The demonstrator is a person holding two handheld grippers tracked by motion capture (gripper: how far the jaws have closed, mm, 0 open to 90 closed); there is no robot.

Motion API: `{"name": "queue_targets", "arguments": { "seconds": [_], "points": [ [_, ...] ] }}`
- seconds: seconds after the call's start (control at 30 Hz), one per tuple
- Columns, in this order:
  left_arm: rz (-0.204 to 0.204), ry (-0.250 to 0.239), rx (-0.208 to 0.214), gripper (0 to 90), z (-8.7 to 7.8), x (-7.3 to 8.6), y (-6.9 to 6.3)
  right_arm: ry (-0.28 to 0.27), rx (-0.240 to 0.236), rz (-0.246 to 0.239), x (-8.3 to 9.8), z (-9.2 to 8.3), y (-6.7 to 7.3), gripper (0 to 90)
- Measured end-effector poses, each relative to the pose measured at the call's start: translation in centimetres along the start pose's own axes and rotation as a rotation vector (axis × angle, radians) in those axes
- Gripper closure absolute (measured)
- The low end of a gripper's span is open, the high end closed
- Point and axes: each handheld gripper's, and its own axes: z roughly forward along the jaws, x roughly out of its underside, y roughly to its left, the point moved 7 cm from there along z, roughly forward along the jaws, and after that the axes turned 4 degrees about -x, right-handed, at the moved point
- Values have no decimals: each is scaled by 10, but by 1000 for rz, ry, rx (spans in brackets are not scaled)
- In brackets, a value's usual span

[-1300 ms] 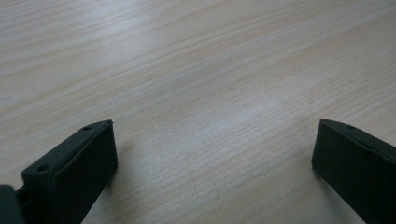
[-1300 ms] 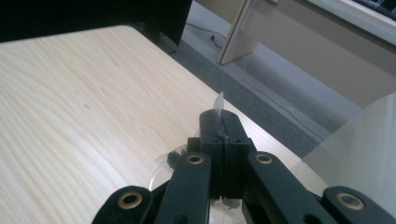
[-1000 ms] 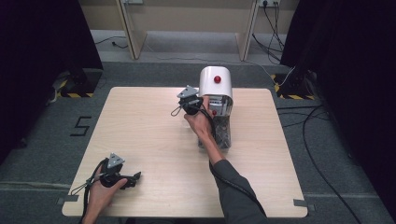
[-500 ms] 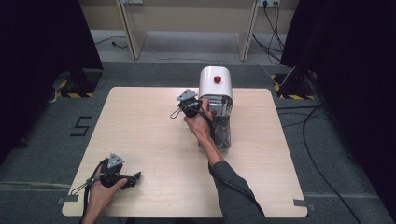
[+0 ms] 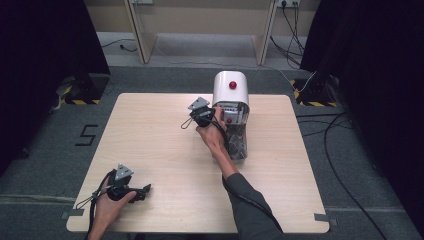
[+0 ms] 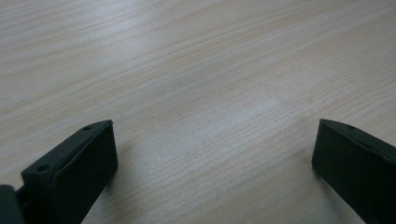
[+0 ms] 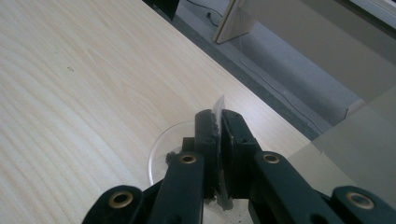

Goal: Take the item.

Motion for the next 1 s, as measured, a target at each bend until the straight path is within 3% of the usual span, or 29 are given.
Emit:
{"name": "queue_targets", "arguments": {
  "seconds": [0.77, 1.0],
  "points": [
    [0, 1, 1, 0, 0, 0, 0, -33, -21, 44, -5, -10, 3, 764],
    [0, 0, 0, 0, 0, 0, 0, -63, -72, 76, -4, -21, 8, 712]
  ]
}}
